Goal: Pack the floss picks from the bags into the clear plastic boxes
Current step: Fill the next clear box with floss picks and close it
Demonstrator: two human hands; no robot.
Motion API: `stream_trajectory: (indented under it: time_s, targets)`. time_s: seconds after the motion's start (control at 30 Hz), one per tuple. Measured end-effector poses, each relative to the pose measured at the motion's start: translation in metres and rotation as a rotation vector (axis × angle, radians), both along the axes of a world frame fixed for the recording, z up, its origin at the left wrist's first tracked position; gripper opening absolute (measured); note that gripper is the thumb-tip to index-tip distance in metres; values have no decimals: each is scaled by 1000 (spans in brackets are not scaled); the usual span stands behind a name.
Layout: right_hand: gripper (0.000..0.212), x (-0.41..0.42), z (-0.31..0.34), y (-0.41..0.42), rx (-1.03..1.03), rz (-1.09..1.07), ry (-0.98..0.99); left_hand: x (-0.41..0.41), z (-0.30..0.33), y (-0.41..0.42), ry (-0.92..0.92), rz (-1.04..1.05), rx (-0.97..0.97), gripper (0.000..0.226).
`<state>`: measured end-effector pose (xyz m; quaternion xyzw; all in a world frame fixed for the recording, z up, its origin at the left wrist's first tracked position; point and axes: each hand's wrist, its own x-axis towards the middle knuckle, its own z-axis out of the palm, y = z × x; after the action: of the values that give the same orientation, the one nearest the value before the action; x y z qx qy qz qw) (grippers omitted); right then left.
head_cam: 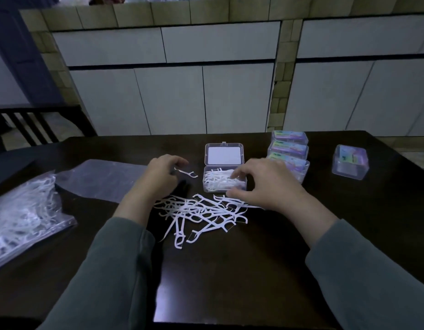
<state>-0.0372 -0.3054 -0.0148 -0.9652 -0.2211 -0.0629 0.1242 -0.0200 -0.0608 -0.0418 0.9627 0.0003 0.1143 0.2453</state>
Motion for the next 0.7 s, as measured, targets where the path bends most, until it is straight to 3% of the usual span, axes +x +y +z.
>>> stream_trajectory:
  time_s: [0.1,0.2,0.37,0.47,0.57,0.63,0.7]
  targets:
    - [27,-9,0,3,14,58,101,1,-8,-3,92,-33,195,58]
    - [12,-10,6,-2,-12,43,54,1,-8,-6,145,-11,232,49]
    - [47,-15,3,1,-157,46,153,-18,5,-8,149,-50,200,25]
    - [68,-18,2,6,-200,65,182,-41,20,-8,302,-126,-25,60]
    - [91,-21,3,7,-228,76,204,-51,23,-5,426,-154,-33,89]
    - [93,-22,4,8,-235,67,219,-52,21,-7,434,-160,-22,93]
    - [74,-21,4,9,-192,64,215,-51,19,-9,406,-167,-36,82]
